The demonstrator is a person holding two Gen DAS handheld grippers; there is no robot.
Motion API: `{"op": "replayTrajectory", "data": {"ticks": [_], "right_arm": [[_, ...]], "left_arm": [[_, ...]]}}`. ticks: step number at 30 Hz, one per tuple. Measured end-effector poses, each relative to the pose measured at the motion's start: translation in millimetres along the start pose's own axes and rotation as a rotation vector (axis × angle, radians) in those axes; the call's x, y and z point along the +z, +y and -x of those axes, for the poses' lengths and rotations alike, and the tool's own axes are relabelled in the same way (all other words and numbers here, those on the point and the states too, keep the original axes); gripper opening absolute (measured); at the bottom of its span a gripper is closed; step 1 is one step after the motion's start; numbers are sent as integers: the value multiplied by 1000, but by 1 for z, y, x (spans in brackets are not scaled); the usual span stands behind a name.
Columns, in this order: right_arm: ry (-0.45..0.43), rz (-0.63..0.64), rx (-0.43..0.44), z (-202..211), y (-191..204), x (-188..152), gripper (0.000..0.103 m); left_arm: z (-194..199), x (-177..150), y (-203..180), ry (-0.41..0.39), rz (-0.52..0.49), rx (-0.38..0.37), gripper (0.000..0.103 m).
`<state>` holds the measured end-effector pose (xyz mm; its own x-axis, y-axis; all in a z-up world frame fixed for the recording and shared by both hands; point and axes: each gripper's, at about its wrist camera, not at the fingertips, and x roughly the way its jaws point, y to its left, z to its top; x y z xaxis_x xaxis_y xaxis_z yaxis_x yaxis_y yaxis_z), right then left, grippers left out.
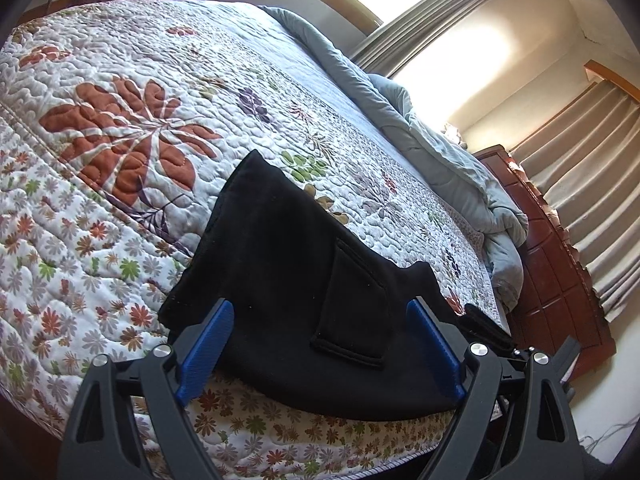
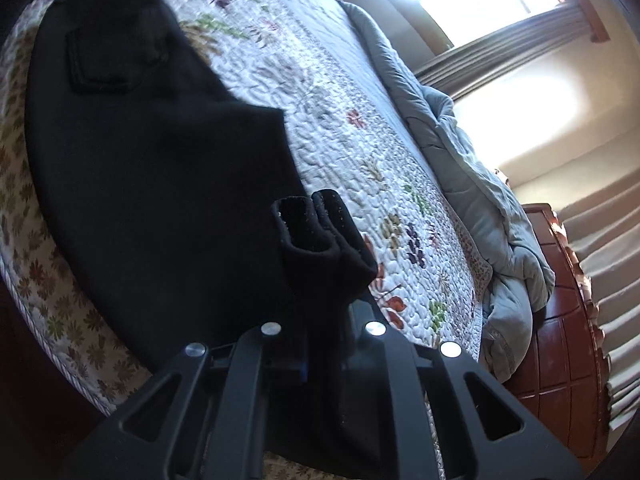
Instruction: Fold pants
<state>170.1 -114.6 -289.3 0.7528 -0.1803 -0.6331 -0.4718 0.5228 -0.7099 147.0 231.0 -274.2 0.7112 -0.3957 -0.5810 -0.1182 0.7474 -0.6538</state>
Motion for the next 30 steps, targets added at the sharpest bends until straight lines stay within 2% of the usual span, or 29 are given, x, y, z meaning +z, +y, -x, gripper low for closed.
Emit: {"op": "replayTrajectory", "data": {"ticks": [8,13,18,19,20,21,22,23,25,27,29,30], "right_arm": [[3,75,-40,-7,28,-5,9],[-1,152,-120,-10,43,-7,9],[8,192,-107,-15,58,-12,10],[12,195,-89,-16,60,-14,17],[12,197,-56,-15,62,-15,34],[-5,199,-20,-9,63,-17,44],[-28,188,-20,0,61,-18,58],[-38,163,3,7,56,-18,62],[-35,22,171,24,30,-18,62],[-26,-187,347,31,-7,-20,60],[-25,-379,453,27,-42,-25,47],[-18,-509,519,18,-63,-30,45]], "left_arm": [[0,0,0,0,-1,1,89],[0,0,0,0,-1,1,89],[0,0,0,0,0,1,89],[0,0,0,0,-1,1,89],[0,0,0,0,-1,2,89],[0,0,0,1,-1,2,89],[0,0,0,1,-2,2,89],[0,0,1,1,-2,2,89],[0,0,0,0,-1,1,89],[0,0,0,0,-1,3,89],[-1,1,1,3,-7,7,89],[-2,1,0,9,-13,7,89]]}}
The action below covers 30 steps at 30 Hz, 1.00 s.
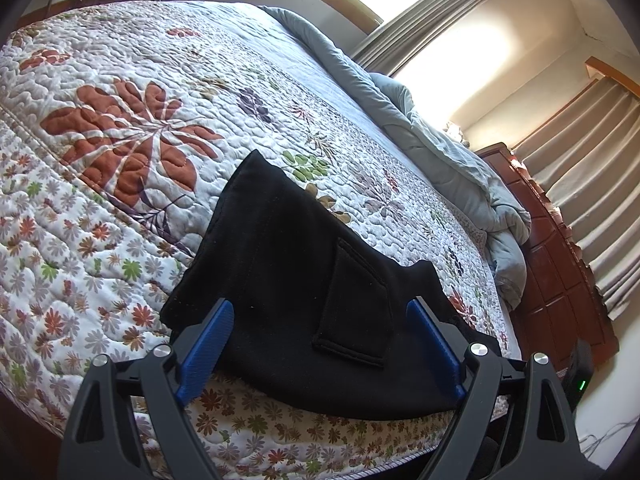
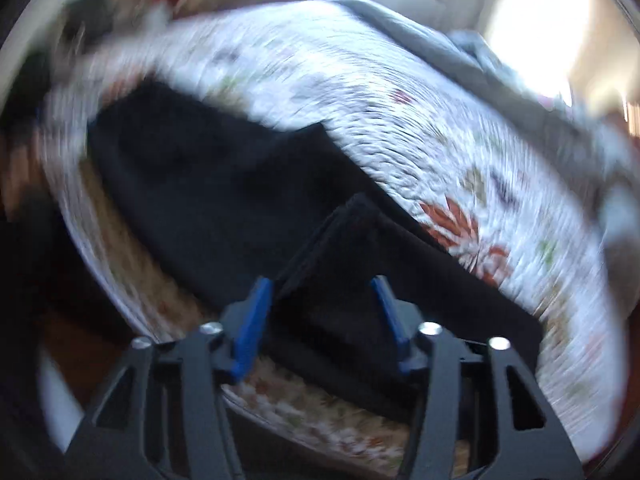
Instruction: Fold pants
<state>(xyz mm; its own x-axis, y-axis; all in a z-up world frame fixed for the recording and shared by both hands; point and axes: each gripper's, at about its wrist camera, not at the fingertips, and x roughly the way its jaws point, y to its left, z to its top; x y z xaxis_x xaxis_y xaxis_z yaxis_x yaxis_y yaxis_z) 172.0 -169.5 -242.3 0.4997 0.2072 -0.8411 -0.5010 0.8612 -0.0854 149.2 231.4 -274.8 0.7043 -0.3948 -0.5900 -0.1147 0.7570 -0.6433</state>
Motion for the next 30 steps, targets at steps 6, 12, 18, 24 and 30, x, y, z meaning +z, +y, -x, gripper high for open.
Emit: {"op": "replayTrajectory", "data": {"ticks": [6,12,18,24,30], "right_arm": [[174,-176,31,-52,-34,-3,32],[263,-78,129,-54,-20,9,43],[320,84,457,-41,-2,115,74],[433,324,670,-74,72,227,79],[593,527,751,-139,156,289,85]], "left_arm": [[22,-2,-9,-35,7,33,89],[60,-27,16,-68,345,-74,92],[38,-37,56,-58,639,-125,92],[7,-27,64,-60,684,-113,92],[-11,-29,76,-57,736,-58,92]]}}
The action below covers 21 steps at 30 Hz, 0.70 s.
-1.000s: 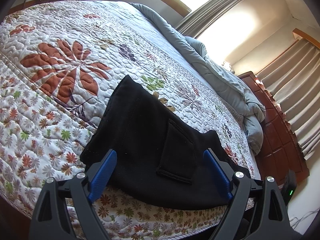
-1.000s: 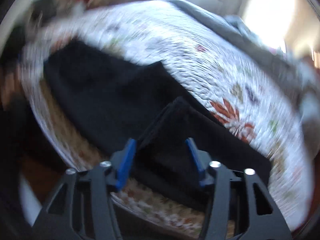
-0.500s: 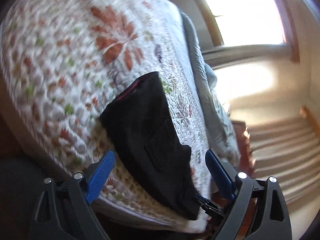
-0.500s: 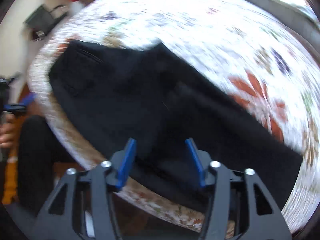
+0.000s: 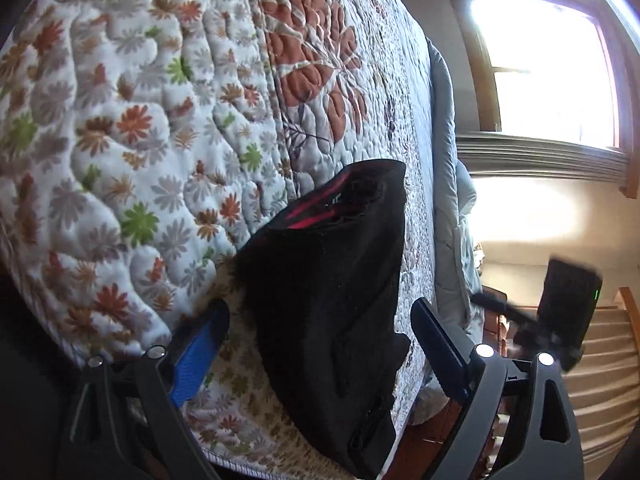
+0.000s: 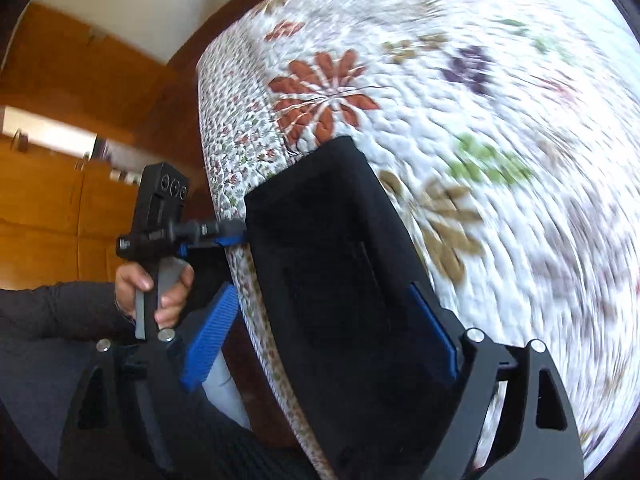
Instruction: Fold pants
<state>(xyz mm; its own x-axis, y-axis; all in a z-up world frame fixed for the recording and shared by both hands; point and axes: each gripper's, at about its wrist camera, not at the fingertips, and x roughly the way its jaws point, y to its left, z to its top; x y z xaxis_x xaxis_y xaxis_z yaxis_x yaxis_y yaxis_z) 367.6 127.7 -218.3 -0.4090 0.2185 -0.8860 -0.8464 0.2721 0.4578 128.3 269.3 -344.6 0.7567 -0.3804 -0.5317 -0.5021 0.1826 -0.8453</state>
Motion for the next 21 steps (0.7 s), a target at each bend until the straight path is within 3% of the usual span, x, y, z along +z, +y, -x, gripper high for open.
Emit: {"op": "replayTrajectory", "data": {"ticks": [4,8,10,15,17,19,20,21], "right_arm": [[110,59,41,-41,-7,45,87],[206,120,66,-84,-17,77,86],[245,144,98,-98,-19,84,86],[331,204,160,-127,-20,98,84],[357,216,173,-134,-19,99,67],[357,231,146,-134,-19,99,51],[356,231,144,-131,-19,100,44],[349,237,150,-123,-16,98,41]], "left_arm": [[-13,1,-12,-1,-37,18,91],[-24,-1,-18,2,-77,111,61],[-27,0,-14,3,-51,84,60],[-29,6,-3,10,-11,1,67],[-27,7,2,5,-18,0,66],[-25,4,1,-1,-39,49,48],[-18,2,9,-2,-44,70,35],[-17,1,11,-3,-39,73,30]]}}
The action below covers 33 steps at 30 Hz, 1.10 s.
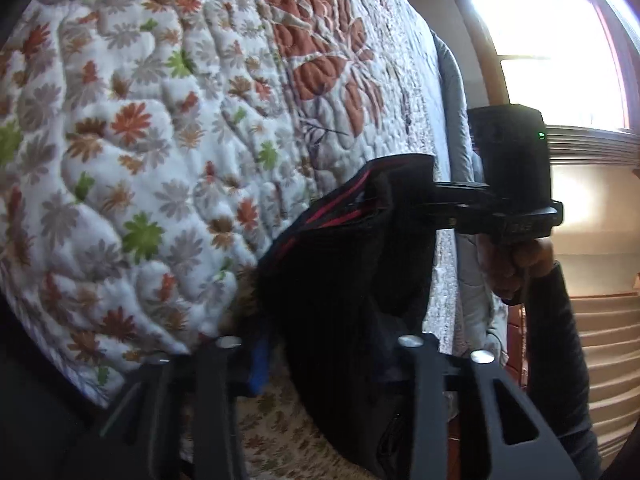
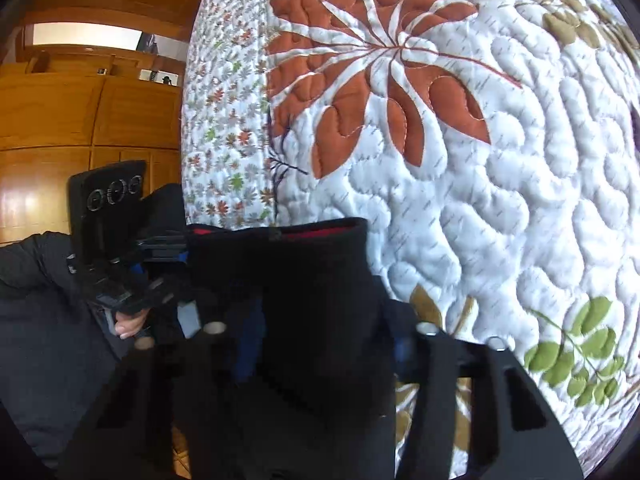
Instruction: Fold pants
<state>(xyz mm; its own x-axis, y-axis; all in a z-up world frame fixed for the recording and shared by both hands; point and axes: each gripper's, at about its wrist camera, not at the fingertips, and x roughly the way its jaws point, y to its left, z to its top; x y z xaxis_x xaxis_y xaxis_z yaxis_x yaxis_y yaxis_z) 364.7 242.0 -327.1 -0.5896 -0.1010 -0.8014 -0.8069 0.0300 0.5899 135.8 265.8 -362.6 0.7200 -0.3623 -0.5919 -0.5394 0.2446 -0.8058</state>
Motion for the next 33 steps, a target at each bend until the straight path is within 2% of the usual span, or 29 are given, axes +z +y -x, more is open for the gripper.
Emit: {"op": "replayTrajectory", "data": {"ticks": [3,7,14,26,33], "right_arm": [[-27,23,-6,17,16,-9,33],[-59,20,-60,42,33,-24,33],[-133,15,-166,98,80,-67,32],[-246,-34,-331,147,145,-146,30],[-254,-67,-417,165,174,-184,29]], "left_arm": [[6,-5,-5,-15,-15,-26,23],[20,-20,-25,-36,-69,-57,21],[46,-39,-80,-42,-201,-104,21],[81,-80,-168,-29,-383,-168,21],[90,-109,-205,-19,-480,-170,21]]}}
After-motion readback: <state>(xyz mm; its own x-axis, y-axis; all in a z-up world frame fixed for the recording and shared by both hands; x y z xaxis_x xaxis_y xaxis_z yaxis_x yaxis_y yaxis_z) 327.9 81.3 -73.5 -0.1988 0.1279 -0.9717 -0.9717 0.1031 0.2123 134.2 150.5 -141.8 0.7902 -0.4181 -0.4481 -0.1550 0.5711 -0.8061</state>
